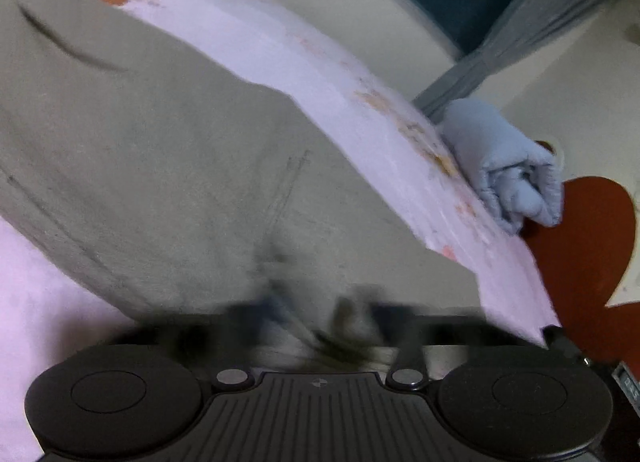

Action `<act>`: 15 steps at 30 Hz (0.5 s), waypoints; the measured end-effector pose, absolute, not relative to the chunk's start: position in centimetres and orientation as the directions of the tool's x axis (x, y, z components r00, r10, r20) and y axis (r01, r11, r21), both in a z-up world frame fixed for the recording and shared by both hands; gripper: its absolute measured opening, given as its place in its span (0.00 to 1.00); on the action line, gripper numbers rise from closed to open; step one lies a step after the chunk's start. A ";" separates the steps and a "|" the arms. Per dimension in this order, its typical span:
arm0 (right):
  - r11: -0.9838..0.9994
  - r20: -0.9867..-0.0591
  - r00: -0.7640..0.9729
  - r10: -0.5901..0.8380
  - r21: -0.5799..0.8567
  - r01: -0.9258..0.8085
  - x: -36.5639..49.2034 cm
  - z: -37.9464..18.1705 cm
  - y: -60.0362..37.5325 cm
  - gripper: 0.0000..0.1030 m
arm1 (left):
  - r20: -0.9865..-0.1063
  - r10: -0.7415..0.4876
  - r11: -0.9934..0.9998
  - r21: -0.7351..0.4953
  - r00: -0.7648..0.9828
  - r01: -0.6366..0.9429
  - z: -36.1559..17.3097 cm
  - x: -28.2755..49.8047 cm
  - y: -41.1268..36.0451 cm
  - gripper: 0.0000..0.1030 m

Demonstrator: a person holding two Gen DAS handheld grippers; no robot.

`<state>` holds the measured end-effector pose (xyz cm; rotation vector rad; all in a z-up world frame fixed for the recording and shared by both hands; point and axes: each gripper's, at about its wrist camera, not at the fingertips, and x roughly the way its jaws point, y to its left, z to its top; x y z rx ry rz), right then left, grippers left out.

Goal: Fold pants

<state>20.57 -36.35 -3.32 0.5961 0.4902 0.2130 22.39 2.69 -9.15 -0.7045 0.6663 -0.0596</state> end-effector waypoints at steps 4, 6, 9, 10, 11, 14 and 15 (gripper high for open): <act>0.777 -0.383 0.860 0.337 0.629 -0.024 20.5 -3.9 -37.5 0.56 | -0.435 -0.272 0.766 -0.638 0.858 -0.080 -7.4 20.9 3.4 0.15; 0.761 -0.378 0.864 0.334 0.649 -0.011 20.3 -4.1 -38.1 0.56 | -0.488 -0.258 0.782 -0.613 0.834 -0.117 -8.4 20.8 3.2 0.15; 0.726 -0.375 0.854 0.361 0.688 -0.005 20.6 -4.5 -38.6 0.56 | -0.547 -0.267 0.762 -0.624 0.793 -0.174 -12.0 21.0 3.6 0.18; 0.701 -0.363 0.846 0.390 0.713 -0.017 20.7 -4.5 -38.6 0.56 | -0.541 -0.266 0.764 -0.623 0.798 -0.168 -12.1 20.8 3.6 0.18; 0.666 -0.336 0.832 0.441 0.744 -0.052 20.8 -4.4 -38.5 0.56 | -0.539 -0.263 0.764 -0.623 0.800 -0.169 -12.1 20.7 3.4 0.18; 0.550 -0.289 0.763 0.578 0.829 -0.102 21.5 -4.9 -37.5 0.66 | -0.543 -0.264 0.755 -0.631 0.797 -0.179 -12.0 21.0 3.4 0.18; 0.492 -0.293 0.725 0.623 0.867 -0.073 22.2 -5.9 -37.0 0.68 | -0.541 -0.269 0.752 -0.635 0.797 -0.177 -12.0 21.0 3.5 0.19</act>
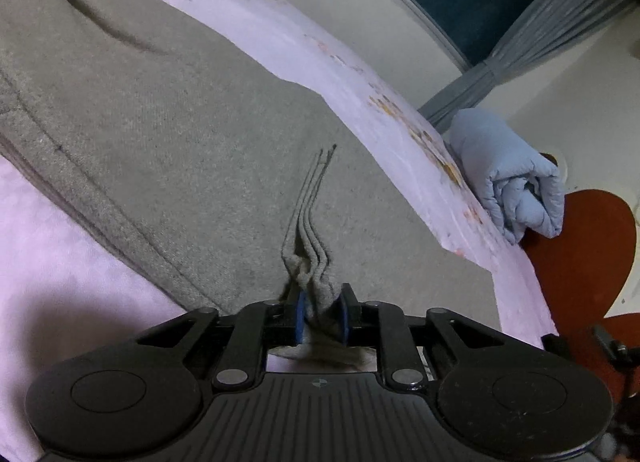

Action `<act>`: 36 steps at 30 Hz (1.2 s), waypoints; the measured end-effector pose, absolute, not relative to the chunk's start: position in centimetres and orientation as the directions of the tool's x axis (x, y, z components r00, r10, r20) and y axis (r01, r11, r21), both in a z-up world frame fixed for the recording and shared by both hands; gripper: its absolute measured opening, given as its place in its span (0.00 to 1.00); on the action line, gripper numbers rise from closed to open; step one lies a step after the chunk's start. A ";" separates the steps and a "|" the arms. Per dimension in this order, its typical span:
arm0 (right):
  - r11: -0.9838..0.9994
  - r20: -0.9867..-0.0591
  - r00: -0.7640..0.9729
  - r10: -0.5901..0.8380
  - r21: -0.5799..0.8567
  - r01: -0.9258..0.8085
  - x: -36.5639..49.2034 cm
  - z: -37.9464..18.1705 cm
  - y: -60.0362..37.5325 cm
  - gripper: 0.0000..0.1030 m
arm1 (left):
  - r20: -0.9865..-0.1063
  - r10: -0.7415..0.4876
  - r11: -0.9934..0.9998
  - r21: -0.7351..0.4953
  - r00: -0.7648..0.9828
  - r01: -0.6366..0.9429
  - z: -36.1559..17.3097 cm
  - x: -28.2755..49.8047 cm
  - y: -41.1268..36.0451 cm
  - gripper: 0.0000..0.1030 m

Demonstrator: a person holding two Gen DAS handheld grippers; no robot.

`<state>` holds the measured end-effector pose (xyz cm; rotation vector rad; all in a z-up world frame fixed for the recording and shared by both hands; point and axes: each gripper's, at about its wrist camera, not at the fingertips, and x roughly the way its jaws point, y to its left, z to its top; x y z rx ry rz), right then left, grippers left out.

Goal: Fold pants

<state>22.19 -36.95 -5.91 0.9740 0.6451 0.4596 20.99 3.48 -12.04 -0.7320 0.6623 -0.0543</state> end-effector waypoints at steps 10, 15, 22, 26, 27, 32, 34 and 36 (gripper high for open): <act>0.498 -0.413 0.673 0.613 0.864 0.076 22.9 -7.1 -35.3 0.50 | -0.565 -0.319 0.790 -0.602 0.761 -0.116 -10.6 21.3 4.0 0.35; 0.499 -0.501 0.606 0.617 0.845 0.191 23.8 -10.8 -32.8 0.41 | -0.561 -0.340 0.777 -0.619 0.755 -0.110 -10.6 21.3 4.4 0.35; 0.472 -0.397 0.693 0.601 0.877 0.093 22.0 -7.4 -34.5 0.76 | -0.498 -0.274 0.771 -0.625 0.823 -0.121 -7.2 17.3 8.6 0.74; 0.478 -0.347 0.733 0.585 0.878 0.034 21.2 -6.6 -35.4 0.75 | -0.466 -0.154 0.757 -0.623 0.871 -0.199 -6.1 13.9 14.4 0.81; 0.480 -0.340 0.728 0.596 0.877 0.017 21.2 -6.5 -35.0 0.75 | -0.465 -0.136 0.744 -0.631 0.875 -0.220 -6.2 13.4 15.8 0.82; 0.468 -0.335 0.673 0.659 0.884 -0.019 22.2 -7.1 -31.4 0.75 | -0.472 -0.088 0.615 -0.718 0.877 -0.326 -9.0 12.4 23.4 0.82; 0.472 -0.342 0.656 0.673 0.881 -0.026 22.5 -6.9 -30.0 0.75 | -0.452 -0.082 0.578 -0.748 0.888 -0.327 -9.8 12.6 25.6 0.82; 0.488 -0.354 0.638 0.684 0.872 -0.039 22.7 -6.6 -28.4 0.75 | -0.434 -0.087 0.540 -0.777 0.897 -0.323 -10.7 13.3 27.3 0.82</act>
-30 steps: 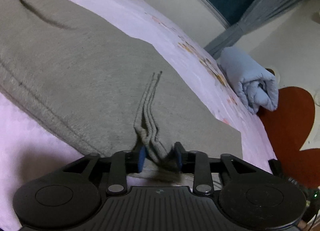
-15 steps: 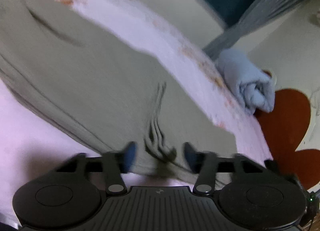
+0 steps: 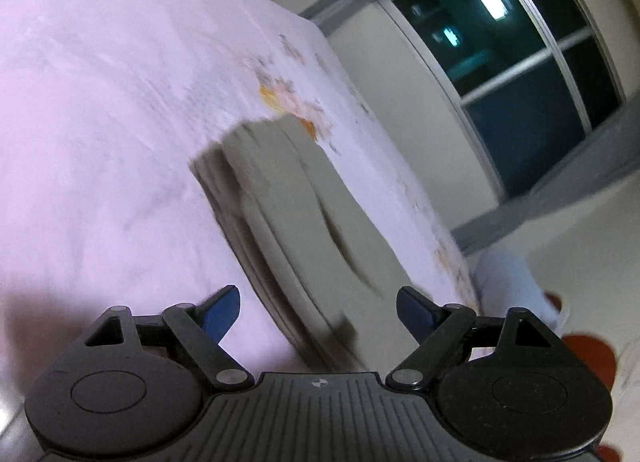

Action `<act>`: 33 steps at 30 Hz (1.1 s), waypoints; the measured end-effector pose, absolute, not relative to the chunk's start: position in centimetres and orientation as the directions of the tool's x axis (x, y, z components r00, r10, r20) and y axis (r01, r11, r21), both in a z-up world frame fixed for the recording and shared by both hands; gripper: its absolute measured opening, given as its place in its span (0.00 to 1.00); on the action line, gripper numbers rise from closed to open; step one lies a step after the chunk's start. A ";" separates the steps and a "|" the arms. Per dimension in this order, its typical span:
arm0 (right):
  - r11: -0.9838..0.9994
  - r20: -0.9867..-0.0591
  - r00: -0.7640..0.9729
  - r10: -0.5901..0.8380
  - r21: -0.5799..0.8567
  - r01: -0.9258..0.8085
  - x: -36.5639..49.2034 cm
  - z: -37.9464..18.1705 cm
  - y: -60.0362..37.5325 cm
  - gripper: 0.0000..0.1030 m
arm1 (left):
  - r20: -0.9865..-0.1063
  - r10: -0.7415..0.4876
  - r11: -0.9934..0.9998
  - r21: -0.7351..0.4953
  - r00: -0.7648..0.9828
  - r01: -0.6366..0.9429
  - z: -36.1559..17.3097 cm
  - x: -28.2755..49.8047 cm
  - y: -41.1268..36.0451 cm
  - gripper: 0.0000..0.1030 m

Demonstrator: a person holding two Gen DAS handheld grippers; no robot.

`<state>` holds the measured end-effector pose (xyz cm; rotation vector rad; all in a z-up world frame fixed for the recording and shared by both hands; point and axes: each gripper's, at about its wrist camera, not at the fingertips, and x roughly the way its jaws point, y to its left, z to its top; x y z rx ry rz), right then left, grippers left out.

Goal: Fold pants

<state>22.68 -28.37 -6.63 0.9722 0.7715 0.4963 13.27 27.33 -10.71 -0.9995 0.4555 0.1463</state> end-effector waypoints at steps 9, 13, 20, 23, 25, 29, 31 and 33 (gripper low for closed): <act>0.509 -0.367 0.578 0.729 0.855 -0.098 24.9 -5.0 -21.9 0.75 | -0.294 -0.109 0.406 -0.885 0.950 -0.227 -14.6 16.0 32.3 0.82; 0.525 -0.385 0.561 0.733 0.844 -0.107 25.0 -4.8 -20.4 0.75 | -0.311 -0.093 0.411 -0.877 0.946 -0.248 -14.5 17.9 33.3 0.83; 0.561 -0.420 0.566 0.710 0.822 -0.094 24.2 -5.0 -19.6 0.75 | -0.454 -0.052 0.553 -0.754 0.889 -0.353 -12.6 22.4 31.7 0.82; 0.595 -0.455 0.573 0.682 0.800 -0.073 24.2 -5.4 -19.6 0.73 | -0.498 -0.045 0.579 -0.719 0.866 -0.384 -12.5 21.8 31.9 0.34; 0.627 -0.472 0.561 0.680 0.771 -0.111 24.2 -5.1 -18.8 0.66 | -0.469 -0.053 0.603 -0.718 0.882 -0.346 -11.6 21.4 32.1 0.33; 0.850 -0.602 0.614 0.510 0.461 -0.254 23.5 -3.4 -14.5 0.65 | -0.459 -0.066 0.645 -0.697 0.886 -0.314 -9.4 22.1 32.0 0.32; 0.917 -0.643 0.654 0.399 0.297 -0.267 23.4 -3.2 -12.3 0.67 | -0.451 -0.071 0.655 -0.694 0.890 -0.300 -8.5 22.6 32.0 0.32; 0.932 -0.651 0.670 0.358 0.203 -0.301 23.3 -3.3 -10.4 0.68 | -0.450 -0.073 0.668 -0.685 0.890 -0.291 -7.6 22.6 31.7 0.32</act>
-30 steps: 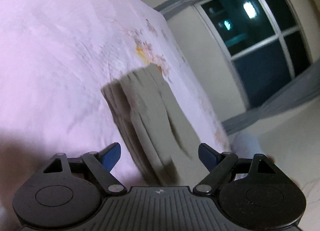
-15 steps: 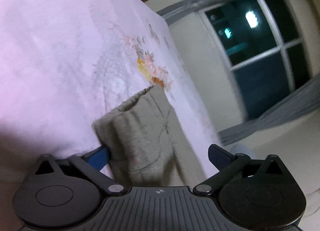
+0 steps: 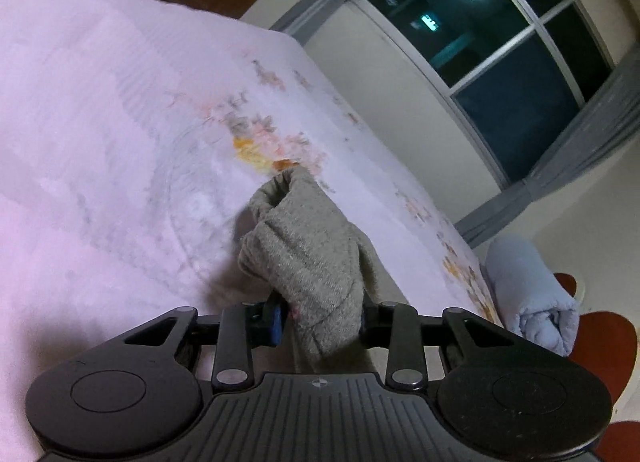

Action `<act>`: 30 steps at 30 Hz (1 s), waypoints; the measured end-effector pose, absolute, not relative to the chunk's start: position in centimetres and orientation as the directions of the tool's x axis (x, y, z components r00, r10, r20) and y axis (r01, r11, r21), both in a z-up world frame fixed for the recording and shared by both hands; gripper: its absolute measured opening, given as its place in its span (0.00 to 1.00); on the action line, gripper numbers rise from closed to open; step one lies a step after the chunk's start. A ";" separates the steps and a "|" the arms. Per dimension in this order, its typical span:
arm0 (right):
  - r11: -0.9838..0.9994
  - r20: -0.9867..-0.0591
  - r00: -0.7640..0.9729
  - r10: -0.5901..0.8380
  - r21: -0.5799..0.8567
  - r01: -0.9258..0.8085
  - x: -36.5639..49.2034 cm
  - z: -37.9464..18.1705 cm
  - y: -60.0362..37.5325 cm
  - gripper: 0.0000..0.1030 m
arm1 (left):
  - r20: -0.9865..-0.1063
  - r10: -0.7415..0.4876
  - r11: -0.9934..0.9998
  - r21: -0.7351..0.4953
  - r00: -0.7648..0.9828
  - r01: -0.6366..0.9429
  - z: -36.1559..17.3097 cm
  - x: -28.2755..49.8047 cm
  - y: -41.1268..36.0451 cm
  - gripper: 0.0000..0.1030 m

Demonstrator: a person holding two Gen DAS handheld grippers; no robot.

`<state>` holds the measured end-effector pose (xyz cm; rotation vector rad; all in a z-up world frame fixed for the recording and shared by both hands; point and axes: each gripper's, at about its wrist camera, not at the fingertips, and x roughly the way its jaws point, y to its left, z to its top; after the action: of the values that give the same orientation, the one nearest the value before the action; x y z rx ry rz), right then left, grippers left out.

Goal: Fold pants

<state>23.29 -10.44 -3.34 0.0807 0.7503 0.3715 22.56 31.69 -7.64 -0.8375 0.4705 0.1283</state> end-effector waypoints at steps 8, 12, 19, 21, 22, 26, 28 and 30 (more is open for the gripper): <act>0.946 -0.697 0.694 0.182 -0.069 -0.318 22.8 -7.1 -5.7 0.81 | -0.444 -0.053 0.720 -0.637 0.894 -0.274 -5.7 19.9 30.0 0.32; 0.958 -0.664 0.729 0.167 -0.064 -0.278 22.1 -5.1 -6.3 0.73 | -0.449 -0.048 0.730 -0.625 0.892 -0.275 -5.5 18.8 29.9 0.32; 0.948 -0.699 0.702 0.136 -0.113 -0.297 22.2 -7.2 -5.8 0.77 | -0.460 -0.031 0.763 -0.585 0.888 -0.276 -4.8 18.1 29.2 0.32; 0.957 -0.681 0.710 0.179 -0.046 -0.286 22.0 -5.8 -7.0 0.76 | -0.462 -0.019 0.780 -0.562 0.887 -0.276 -4.3 18.1 28.9 0.32; 0.964 -0.649 0.736 0.194 -0.012 -0.265 22.1 -4.9 -7.4 0.80 | -0.462 -0.013 0.790 -0.549 0.887 -0.275 -3.9 18.1 28.7 0.32; 0.970 -0.580 0.778 0.242 0.160 -0.183 21.4 -2.7 -13.1 0.83 | -0.447 0.017 0.839 -0.480 0.894 -0.256 -1.0 19.0 26.5 0.32; 0.969 -0.555 0.799 0.230 0.210 -0.133 20.8 -1.7 -16.3 0.83 | -0.415 0.019 0.877 -0.430 0.910 -0.215 1.3 20.0 24.1 0.32; 0.965 -0.529 0.823 0.209 0.250 -0.084 20.6 -0.7 -20.0 0.83 | -0.377 -0.003 0.922 -0.361 0.926 -0.144 3.8 21.4 20.3 0.32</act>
<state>20.58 -19.99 -0.74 0.2203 0.5851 0.1574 21.35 20.25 3.79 -0.3943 0.3822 0.0743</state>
